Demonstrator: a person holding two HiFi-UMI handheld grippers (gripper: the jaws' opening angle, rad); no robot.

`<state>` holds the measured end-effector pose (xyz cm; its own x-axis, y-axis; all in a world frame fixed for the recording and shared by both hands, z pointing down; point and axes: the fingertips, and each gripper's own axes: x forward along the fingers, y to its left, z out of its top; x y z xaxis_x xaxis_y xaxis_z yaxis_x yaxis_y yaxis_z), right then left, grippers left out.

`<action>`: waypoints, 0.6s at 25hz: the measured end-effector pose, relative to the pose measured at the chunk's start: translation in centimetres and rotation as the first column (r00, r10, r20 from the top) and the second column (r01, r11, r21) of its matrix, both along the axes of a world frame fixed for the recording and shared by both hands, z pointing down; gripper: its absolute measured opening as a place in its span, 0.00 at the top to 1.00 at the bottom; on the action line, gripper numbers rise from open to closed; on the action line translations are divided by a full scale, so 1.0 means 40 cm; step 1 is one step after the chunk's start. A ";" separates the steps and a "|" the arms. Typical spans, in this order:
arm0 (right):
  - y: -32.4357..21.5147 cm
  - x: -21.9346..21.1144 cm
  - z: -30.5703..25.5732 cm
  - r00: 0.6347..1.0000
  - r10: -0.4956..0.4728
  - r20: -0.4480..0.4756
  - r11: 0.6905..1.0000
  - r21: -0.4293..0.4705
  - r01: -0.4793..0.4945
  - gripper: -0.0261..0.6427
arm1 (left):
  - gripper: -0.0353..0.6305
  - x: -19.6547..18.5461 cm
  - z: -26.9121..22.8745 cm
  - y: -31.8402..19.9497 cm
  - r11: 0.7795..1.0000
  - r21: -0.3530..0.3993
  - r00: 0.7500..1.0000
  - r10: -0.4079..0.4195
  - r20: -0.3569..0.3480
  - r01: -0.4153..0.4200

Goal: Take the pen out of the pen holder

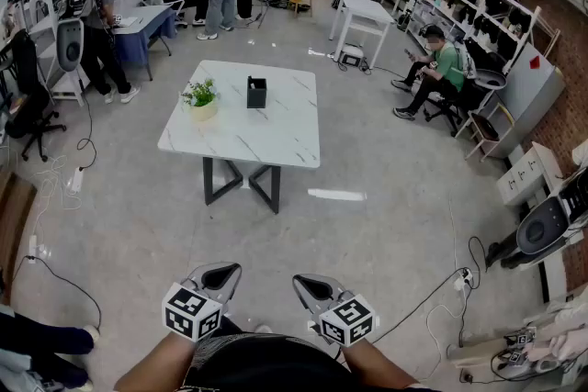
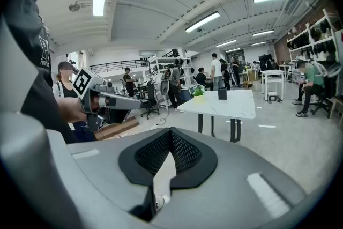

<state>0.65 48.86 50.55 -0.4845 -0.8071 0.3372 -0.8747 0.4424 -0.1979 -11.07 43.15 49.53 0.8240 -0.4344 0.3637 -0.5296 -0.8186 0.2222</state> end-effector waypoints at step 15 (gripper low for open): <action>-0.010 -0.009 -0.014 0.998 0.011 0.055 1.000 0.023 -0.012 0.96 | 0.86 -0.001 0.004 -0.004 1.000 0.000 1.000 0.000 0.000 0.000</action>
<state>0.28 48.48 49.98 -0.4923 -0.8203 0.2913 -0.8680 0.4375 -0.2350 -11.11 42.98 49.70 0.8241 -0.4343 0.3635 -0.5296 -0.8185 0.2227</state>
